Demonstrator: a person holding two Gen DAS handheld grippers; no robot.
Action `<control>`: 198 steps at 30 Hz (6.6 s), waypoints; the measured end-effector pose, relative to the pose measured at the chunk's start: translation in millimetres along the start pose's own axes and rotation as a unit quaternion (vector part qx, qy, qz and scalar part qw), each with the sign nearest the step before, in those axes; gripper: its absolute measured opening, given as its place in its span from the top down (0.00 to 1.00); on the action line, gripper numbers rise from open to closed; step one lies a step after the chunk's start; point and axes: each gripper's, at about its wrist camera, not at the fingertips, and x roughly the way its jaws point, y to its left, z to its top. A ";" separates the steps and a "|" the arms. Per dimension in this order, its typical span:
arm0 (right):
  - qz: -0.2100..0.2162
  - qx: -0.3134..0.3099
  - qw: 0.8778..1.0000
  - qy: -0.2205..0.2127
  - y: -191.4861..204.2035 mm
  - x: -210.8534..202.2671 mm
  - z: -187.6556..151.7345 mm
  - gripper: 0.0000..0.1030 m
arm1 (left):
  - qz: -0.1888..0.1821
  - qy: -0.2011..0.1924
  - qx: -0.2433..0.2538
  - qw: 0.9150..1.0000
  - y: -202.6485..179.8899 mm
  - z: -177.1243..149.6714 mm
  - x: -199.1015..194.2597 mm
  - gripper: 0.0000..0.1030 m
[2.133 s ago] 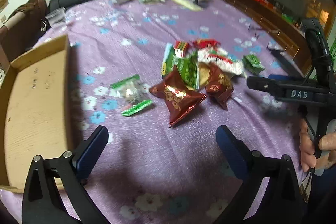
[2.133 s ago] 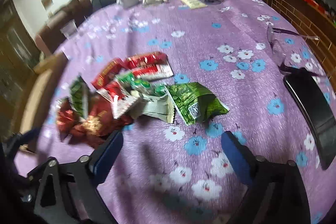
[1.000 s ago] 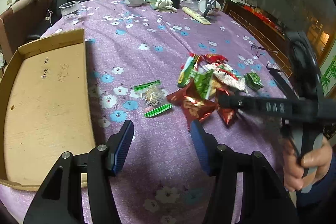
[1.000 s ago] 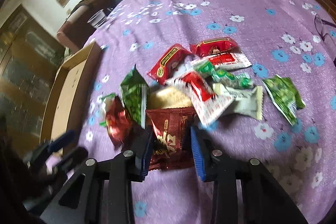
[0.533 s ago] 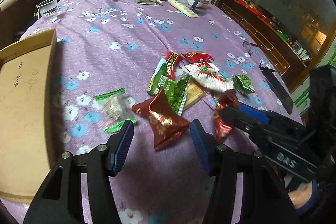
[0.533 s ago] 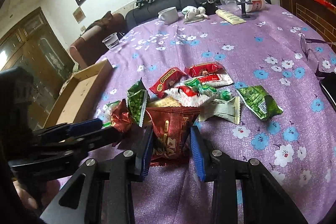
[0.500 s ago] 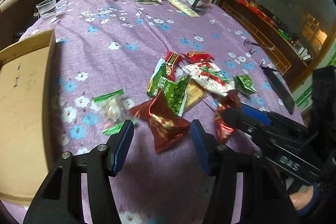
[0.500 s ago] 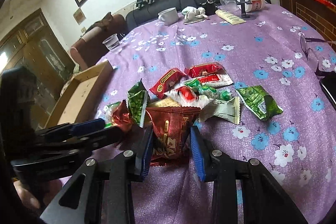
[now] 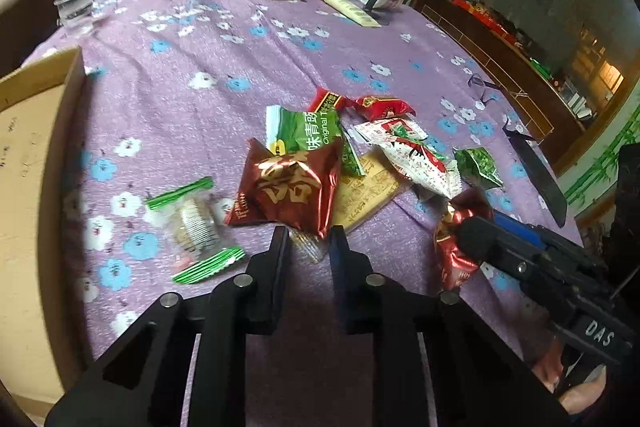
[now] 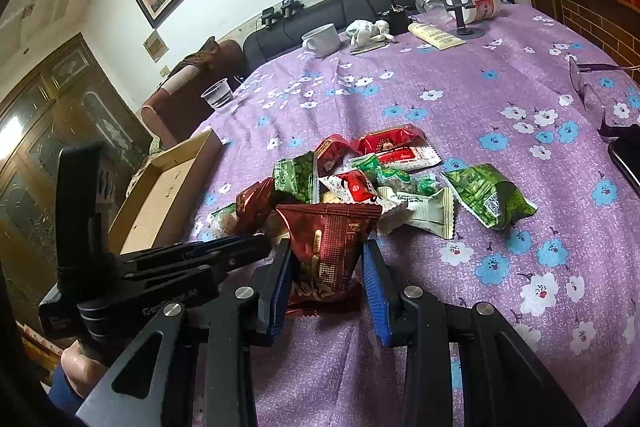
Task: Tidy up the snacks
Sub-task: 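Close the left gripper on the clear green-ended snack bag, then carry both held snack bags over the cardboard box, then open both grippers to drop the bags into the cardboard box, then move both tools back to the snack pile on the table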
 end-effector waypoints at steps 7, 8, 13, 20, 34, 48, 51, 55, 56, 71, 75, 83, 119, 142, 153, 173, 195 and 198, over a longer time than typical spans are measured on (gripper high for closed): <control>0.009 0.004 1.000 -0.001 -0.6 -0.7 -0.1 0.66 | 0.015 -0.021 0.012 1.000 2.5 3.1 -27.7 0.82; 0.012 0.005 1.000 -0.001 -0.8 -0.7 -0.3 0.66 | 0.023 -0.022 0.009 0.999 4.4 4.9 -27.7 0.82; 0.025 0.009 1.000 -0.006 -3.4 -3.5 -0.5 0.65 | 0.065 -0.004 -0.034 0.997 28.7 11.4 -14.4 0.82; 0.041 0.007 0.999 -0.004 -3.6 -3.7 -0.4 0.65 | 0.108 0.024 -0.046 0.993 34.7 13.8 3.2 0.67; 0.060 -0.008 0.998 0.007 0.1 -2.0 -1.8 0.65 | 0.118 0.007 -0.041 0.992 27.3 21.3 16.0 0.72; 0.021 -0.004 1.000 0.006 0.6 1.7 -0.4 0.65 | 0.057 -0.019 -0.026 0.998 21.9 1.7 -9.3 0.72; 0.004 -0.008 1.000 0.005 2.9 1.8 -1.1 0.65 | 0.050 -0.029 -0.028 0.998 25.8 -1.5 -18.0 0.72; -0.020 -0.019 1.000 0.006 9.6 3.6 -2.7 0.65 | 0.041 -0.042 -0.029 0.998 31.1 -4.8 -29.6 0.72; -0.025 -0.022 0.999 0.006 11.4 3.4 -3.3 0.65 | 0.039 -0.045 -0.031 0.998 33.0 -6.0 -32.6 0.72; -0.037 -0.039 0.999 0.009 29.6 3.4 -7.9 0.66 | 0.039 -0.060 -0.036 0.997 40.1 -15.4 -47.1 0.72; -0.031 -0.050 0.998 0.011 38.0 2.5 -5.6 0.66 | 0.039 -0.066 -0.039 0.996 42.0 -14.5 -50.2 0.72; -0.001 -0.062 0.998 0.027 59.3 9.1 1.0 0.66 | 0.045 -0.079 -0.052 0.995 56.1 -14.8 -59.8 0.72; 0.117 -0.198 0.965 0.123 238.3 95.7 -5.7 0.66 | 0.147 -0.123 -0.192 0.962 196.1 -53.5 -113.9 0.71; 0.116 -0.209 0.961 0.136 242.5 119.7 -21.4 0.61 | 0.156 -0.106 -0.196 0.962 201.3 -52.9 -106.0 0.71; 0.129 -0.187 0.968 0.107 229.4 92.6 -8.9 0.58 | 0.149 -0.109 -0.191 0.964 195.1 -51.2 -113.3 0.68; 0.128 -0.079 0.986 0.073 145.7 65.1 31.9 0.55 | 0.145 -0.111 -0.148 0.972 151.2 -40.1 -123.5 0.66; 0.047 0.030 0.998 -0.015 -7.4 18.0 88.2 0.54 | 0.096 -0.051 -0.062 0.992 66.2 -3.2 -75.5 0.67; 0.045 0.062 0.997 -0.023 -35.3 20.1 91.4 0.54 | 0.085 -0.038 -0.043 0.995 47.1 14.7 -60.2 0.67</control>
